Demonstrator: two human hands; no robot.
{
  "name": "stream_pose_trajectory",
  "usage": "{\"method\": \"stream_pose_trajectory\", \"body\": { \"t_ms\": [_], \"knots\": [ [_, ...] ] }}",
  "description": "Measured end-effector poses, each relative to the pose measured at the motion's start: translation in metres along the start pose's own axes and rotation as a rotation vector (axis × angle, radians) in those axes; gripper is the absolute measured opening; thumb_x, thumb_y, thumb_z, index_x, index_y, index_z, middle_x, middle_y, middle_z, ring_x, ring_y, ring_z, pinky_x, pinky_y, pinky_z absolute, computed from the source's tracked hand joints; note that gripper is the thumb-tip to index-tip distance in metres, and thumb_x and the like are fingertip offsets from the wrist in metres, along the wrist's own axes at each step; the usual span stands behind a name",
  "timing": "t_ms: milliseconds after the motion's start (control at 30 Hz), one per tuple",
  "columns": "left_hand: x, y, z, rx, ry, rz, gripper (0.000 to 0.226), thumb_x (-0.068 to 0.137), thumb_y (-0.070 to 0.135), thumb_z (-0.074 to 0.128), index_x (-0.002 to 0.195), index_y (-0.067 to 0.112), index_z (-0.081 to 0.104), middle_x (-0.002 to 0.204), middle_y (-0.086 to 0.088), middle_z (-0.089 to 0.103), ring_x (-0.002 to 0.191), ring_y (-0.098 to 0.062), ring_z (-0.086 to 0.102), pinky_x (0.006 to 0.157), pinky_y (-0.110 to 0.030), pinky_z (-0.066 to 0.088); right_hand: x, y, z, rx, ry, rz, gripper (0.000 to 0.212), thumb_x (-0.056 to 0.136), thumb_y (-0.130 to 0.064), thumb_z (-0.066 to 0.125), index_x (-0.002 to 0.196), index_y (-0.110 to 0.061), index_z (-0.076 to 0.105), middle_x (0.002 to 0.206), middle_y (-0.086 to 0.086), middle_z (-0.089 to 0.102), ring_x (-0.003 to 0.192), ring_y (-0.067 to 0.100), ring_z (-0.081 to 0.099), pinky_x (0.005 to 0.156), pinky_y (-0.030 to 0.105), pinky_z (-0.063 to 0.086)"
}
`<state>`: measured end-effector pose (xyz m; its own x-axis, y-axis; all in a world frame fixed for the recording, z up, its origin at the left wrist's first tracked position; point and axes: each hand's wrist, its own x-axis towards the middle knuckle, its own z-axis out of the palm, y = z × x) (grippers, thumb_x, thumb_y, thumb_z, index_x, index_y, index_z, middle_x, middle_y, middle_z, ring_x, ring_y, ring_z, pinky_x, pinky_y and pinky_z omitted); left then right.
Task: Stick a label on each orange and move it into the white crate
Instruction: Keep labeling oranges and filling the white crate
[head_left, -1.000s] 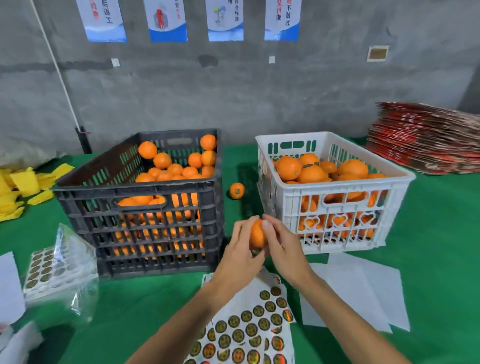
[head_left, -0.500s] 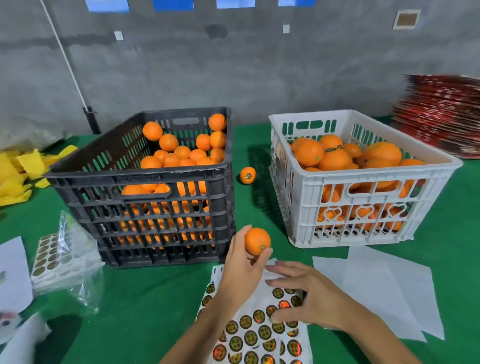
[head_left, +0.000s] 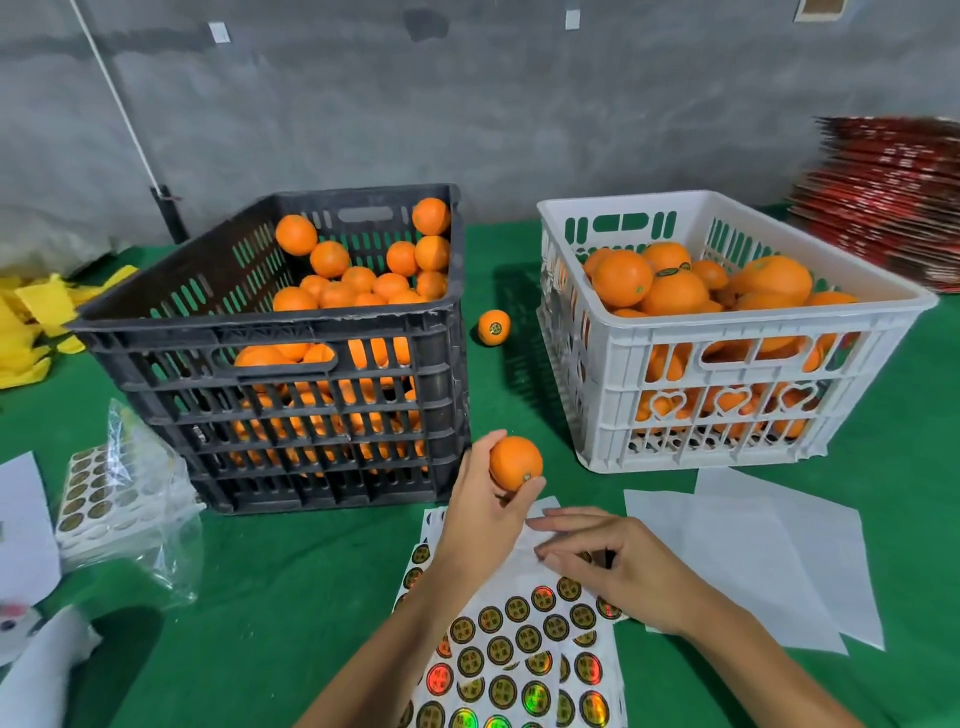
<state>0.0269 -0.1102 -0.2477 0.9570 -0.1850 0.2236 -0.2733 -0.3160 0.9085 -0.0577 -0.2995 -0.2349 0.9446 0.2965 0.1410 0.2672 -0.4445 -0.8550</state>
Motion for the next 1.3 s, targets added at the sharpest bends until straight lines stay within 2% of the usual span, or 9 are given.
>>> {"method": "stream_pose_trajectory", "body": {
  "t_ms": [133, 200, 333, 500, 667, 833, 1033, 1167, 1300],
  "knots": [
    [0.001, 0.002, 0.0, 0.013, -0.019, 0.007, 0.063, 0.088, 0.045, 0.078, 0.137, 0.051, 0.04, 0.132, 0.012, 0.052, 0.097, -0.007, 0.067, 0.09, -0.022, 0.054, 0.005, -0.006, 0.003, 0.169, 0.168, 0.098, 0.011, 0.097, -0.025, 0.071, 0.097, -0.029, 0.082, 0.117, -0.013, 0.075, 0.116, 0.009, 0.066, 0.102, 0.037, 0.051],
    [0.001, 0.002, 0.0, 0.013, -0.029, 0.006, 0.062, 0.088, 0.046, 0.078, 0.135, 0.055, 0.039, 0.131, 0.014, 0.051, 0.097, -0.008, 0.066, 0.091, -0.025, 0.056, 0.013, -0.014, 0.004, 0.275, 0.399, 0.13, 0.006, 0.094, -0.028, 0.074, 0.093, -0.028, 0.08, 0.106, -0.009, 0.077, 0.1, 0.011, 0.07, 0.091, 0.032, 0.056],
    [0.001, 0.004, 0.001, -0.023, -0.033, -0.008, 0.063, 0.085, 0.047, 0.081, 0.127, 0.065, 0.038, 0.128, 0.016, 0.051, 0.095, -0.006, 0.067, 0.09, -0.032, 0.06, 0.048, -0.033, -0.007, 0.01, 0.773, 0.005, 0.007, 0.092, -0.025, 0.077, 0.089, -0.031, 0.075, 0.091, -0.014, 0.069, 0.088, 0.01, 0.066, 0.076, 0.022, 0.053],
    [0.002, 0.0, -0.002, -0.054, -0.027, 0.012, 0.071, 0.089, 0.016, 0.075, 0.127, 0.066, 0.041, 0.132, 0.017, 0.05, 0.116, -0.004, 0.061, 0.102, -0.034, 0.054, 0.065, -0.03, 0.021, -0.119, 0.643, -0.037, 0.005, 0.087, -0.033, 0.08, 0.092, -0.03, 0.079, 0.098, -0.017, 0.061, 0.1, 0.007, 0.06, 0.085, 0.027, 0.05],
    [0.001, 0.002, -0.006, -0.132, -0.032, -0.032, 0.064, 0.094, 0.012, 0.074, 0.135, 0.053, 0.048, 0.14, 0.011, 0.049, 0.123, -0.01, 0.06, 0.102, -0.032, 0.055, 0.056, -0.02, 0.025, -0.412, 0.539, -0.141, 0.042, 0.082, -0.052, 0.079, 0.118, -0.031, 0.077, 0.117, -0.02, 0.06, 0.109, 0.007, 0.059, 0.087, 0.028, 0.054],
    [0.009, 0.029, -0.008, -0.277, -0.015, 0.034, 0.066, 0.091, -0.005, 0.069, 0.13, 0.047, 0.056, 0.143, -0.004, 0.054, 0.126, -0.017, 0.061, 0.1, -0.031, 0.055, 0.058, -0.04, 0.012, -0.676, 0.608, -0.271, 0.041, 0.088, -0.038, 0.08, 0.124, -0.018, 0.075, 0.131, -0.007, 0.068, 0.116, 0.02, 0.064, 0.095, 0.043, 0.057],
    [0.077, 0.142, -0.017, -0.116, 0.039, 0.369, 0.077, 0.095, -0.001, 0.066, 0.147, 0.049, 0.041, 0.147, 0.014, 0.045, 0.13, -0.013, 0.056, 0.105, -0.029, 0.053, 0.083, -0.119, -0.071, -0.719, 0.887, -0.474, 0.043, 0.095, -0.031, 0.073, 0.133, -0.01, 0.069, 0.139, 0.003, 0.065, 0.126, 0.022, 0.061, 0.109, 0.042, 0.047],
    [0.117, 0.23, -0.004, -0.016, -0.108, 0.464, 0.066, 0.105, 0.016, 0.046, 0.163, 0.036, 0.02, 0.164, 0.009, 0.027, 0.144, -0.029, 0.042, 0.12, -0.048, 0.038, 0.095, -0.166, -0.127, -0.787, 1.038, -0.297, 0.045, 0.102, -0.03, 0.06, 0.141, -0.007, 0.061, 0.147, 0.008, 0.058, 0.136, 0.026, 0.053, 0.116, 0.045, 0.039],
    [0.136, 0.261, -0.008, 0.24, -0.203, 0.511, 0.065, 0.111, 0.02, 0.039, 0.165, 0.028, 0.004, 0.173, 0.007, 0.001, 0.158, -0.015, 0.01, 0.123, -0.027, 0.015, 0.103, -0.187, -0.15, -0.854, 0.928, -0.046, 0.054, 0.102, -0.035, 0.057, 0.151, -0.017, 0.048, 0.162, 0.004, 0.039, 0.152, 0.023, 0.031, 0.126, 0.041, 0.021]
  ]
}}
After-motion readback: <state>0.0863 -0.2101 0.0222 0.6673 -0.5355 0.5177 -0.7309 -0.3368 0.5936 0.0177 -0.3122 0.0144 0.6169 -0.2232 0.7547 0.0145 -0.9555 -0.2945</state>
